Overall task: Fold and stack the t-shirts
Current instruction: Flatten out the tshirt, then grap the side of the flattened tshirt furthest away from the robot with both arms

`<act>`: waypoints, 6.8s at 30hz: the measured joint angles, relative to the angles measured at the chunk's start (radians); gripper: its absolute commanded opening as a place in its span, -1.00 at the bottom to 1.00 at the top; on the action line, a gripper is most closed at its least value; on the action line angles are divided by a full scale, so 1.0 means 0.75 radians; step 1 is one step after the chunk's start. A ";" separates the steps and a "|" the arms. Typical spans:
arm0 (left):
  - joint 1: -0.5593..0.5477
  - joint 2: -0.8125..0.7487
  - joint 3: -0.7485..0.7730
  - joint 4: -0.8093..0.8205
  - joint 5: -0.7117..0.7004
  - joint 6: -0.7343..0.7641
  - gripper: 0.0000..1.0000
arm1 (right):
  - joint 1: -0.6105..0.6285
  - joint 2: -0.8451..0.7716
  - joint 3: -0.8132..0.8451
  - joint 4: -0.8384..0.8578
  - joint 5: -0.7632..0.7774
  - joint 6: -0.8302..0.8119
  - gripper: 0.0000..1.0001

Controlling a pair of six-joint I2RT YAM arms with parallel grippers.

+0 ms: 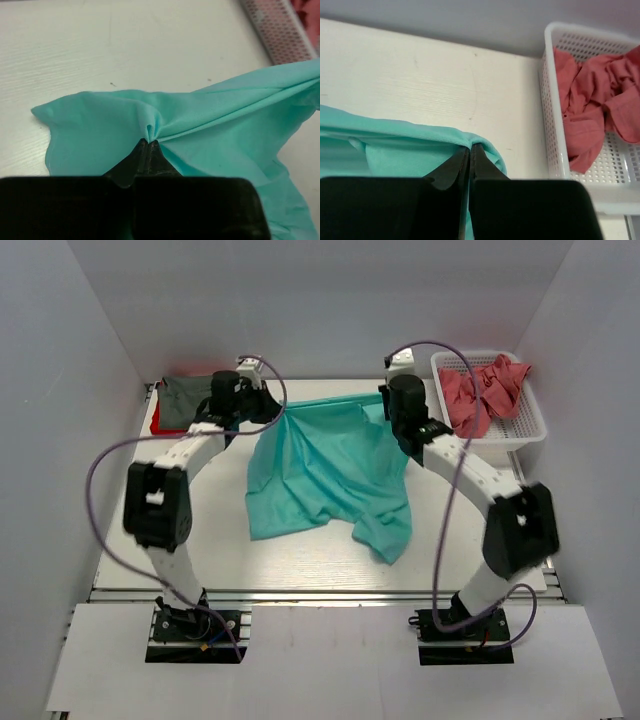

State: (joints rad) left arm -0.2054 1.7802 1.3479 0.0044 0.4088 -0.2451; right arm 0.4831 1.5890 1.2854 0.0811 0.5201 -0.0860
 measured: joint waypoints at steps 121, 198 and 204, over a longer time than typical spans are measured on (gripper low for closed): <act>-0.204 -0.410 -0.492 -0.379 -0.348 -0.220 -1.00 | -0.251 -0.654 -0.737 -0.516 -0.478 0.836 -1.00; 0.004 0.765 0.786 -0.432 -0.820 0.061 -1.00 | -0.413 0.799 0.690 -0.224 -0.393 0.183 -1.00; 0.017 0.771 0.840 -0.392 -0.766 0.064 -1.00 | -0.418 0.806 0.715 -0.254 -0.445 0.208 -1.00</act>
State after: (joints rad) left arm -0.1925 2.3581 1.9778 -0.2893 -0.1658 -0.1974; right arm 0.1699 2.1933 1.8217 -0.1097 0.1867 0.0700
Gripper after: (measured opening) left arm 0.011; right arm 0.004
